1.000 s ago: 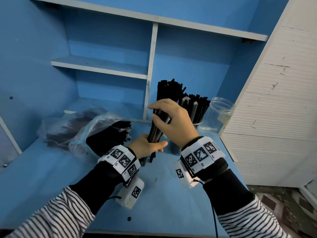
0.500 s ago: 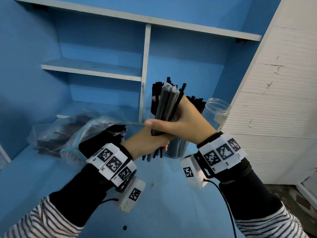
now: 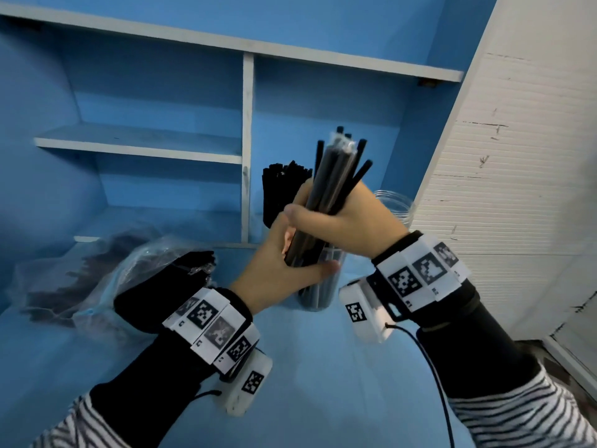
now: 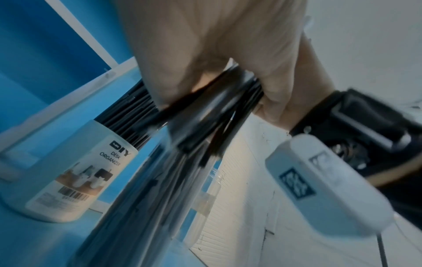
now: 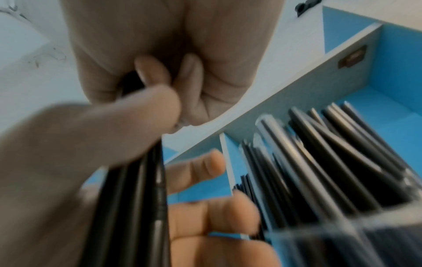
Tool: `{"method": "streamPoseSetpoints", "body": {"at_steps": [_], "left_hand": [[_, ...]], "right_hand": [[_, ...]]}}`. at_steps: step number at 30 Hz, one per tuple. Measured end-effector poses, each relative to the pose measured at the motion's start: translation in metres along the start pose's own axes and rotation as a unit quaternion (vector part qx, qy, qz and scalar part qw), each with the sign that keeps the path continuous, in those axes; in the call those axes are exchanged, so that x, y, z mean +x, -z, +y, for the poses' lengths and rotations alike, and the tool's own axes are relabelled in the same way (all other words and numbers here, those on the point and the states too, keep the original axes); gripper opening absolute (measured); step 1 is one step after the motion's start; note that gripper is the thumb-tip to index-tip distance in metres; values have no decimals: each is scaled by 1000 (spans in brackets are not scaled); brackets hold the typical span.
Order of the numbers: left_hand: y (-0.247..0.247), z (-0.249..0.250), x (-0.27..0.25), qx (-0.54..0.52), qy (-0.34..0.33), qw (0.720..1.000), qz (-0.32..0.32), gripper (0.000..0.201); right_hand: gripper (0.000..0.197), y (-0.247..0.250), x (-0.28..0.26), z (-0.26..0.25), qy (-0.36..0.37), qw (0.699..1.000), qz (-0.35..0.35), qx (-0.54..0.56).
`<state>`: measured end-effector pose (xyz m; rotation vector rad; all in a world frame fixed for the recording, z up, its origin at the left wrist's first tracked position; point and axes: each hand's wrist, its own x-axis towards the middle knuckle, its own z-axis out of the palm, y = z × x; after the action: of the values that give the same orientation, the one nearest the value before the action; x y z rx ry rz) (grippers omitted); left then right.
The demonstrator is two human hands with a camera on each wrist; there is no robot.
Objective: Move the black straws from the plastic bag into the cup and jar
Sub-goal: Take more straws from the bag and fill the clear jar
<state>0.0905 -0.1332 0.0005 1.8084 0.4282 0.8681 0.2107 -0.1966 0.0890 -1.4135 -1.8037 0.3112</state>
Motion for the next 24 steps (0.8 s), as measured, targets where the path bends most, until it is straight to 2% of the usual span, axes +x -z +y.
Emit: {"method": "streamPoseSetpoints", "body": {"at_steps": [4, 6, 9, 14, 18, 24], "left_hand": [[-8, -22, 8, 49, 1, 994, 98, 90], [-13, -32, 14, 59, 16, 991, 121, 99], [-21, -44, 26, 44, 47, 994, 93, 110], [-25, -52, 35, 64, 89, 993, 46, 96], [-23, -54, 38, 79, 86, 992, 41, 98], [-20, -62, 41, 58, 112, 991, 53, 104]], "right_hand": [[21, 30, 8, -2, 11, 999, 37, -7], [21, 41, 13, 0, 9, 998, 58, -9], [22, 52, 20, 5, 3, 997, 83, 4], [28, 61, 28, 30, -39, 993, 111, -7], [26, 65, 29, 54, -73, 987, 143, -4], [25, 65, 35, 59, -71, 988, 137, -11]]}}
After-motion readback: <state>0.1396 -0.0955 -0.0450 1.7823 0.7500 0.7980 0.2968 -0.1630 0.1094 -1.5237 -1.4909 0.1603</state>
